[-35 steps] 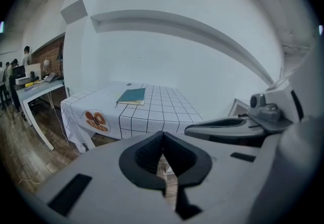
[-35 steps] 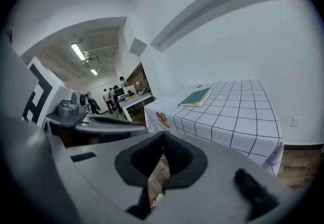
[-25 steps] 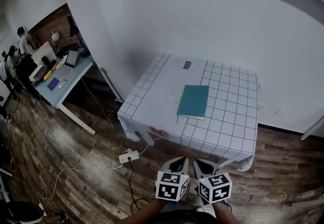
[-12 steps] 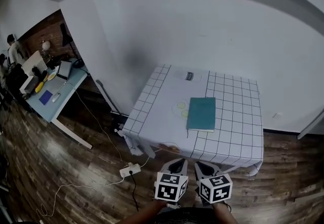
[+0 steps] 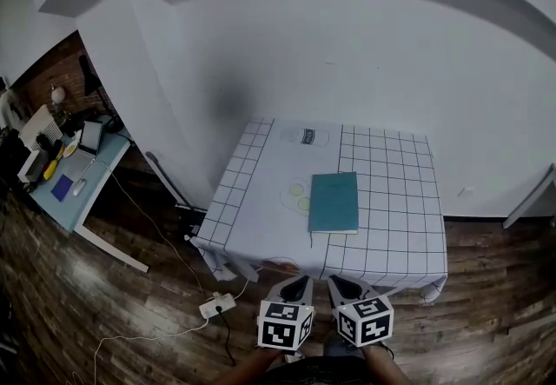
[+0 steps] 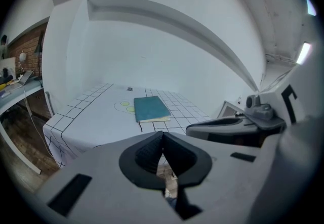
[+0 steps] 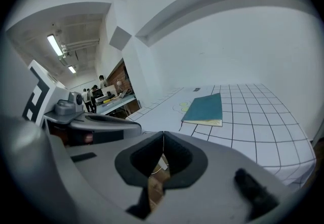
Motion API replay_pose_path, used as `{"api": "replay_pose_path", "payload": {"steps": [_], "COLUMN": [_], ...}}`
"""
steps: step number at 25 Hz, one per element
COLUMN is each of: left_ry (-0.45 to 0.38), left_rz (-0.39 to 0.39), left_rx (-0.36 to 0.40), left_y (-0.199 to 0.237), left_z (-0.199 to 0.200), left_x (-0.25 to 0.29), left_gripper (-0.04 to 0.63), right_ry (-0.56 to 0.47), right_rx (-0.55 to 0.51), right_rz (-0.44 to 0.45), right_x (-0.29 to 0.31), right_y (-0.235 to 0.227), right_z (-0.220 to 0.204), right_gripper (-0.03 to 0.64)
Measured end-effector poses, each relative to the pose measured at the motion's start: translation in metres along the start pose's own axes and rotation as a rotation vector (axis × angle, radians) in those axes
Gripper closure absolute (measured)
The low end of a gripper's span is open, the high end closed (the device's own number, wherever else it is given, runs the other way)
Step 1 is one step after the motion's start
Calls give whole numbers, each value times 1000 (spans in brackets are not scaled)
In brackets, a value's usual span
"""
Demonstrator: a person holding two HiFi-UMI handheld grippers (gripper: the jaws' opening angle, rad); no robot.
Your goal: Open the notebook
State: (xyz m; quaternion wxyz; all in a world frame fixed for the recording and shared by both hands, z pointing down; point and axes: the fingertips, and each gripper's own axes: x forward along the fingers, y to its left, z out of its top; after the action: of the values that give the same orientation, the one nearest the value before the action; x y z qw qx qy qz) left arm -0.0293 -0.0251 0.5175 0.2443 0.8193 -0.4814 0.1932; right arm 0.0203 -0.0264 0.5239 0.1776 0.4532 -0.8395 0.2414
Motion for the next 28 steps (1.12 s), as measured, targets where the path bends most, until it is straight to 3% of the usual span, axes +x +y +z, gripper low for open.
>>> {"api": "replay_pose_path", "payload": {"steps": [6,13,28], "left_ry": [-7,-1,93], "left_rz": [32,35,45], "left_rx": [-41,-17,46], "left_y": [9,0,-15], "left_z": [17,43,73], "left_x": [30,70,152], "left_gripper": [584,584,584], "right_ry": [-6,-5,-23], "right_rx": [-25,-9,139], "right_rz": [4,31,-12], "right_x": [13,32,69], "right_y": [-34,-66,-163], "right_z": [19,34,45], "right_gripper": [604,604,603]}}
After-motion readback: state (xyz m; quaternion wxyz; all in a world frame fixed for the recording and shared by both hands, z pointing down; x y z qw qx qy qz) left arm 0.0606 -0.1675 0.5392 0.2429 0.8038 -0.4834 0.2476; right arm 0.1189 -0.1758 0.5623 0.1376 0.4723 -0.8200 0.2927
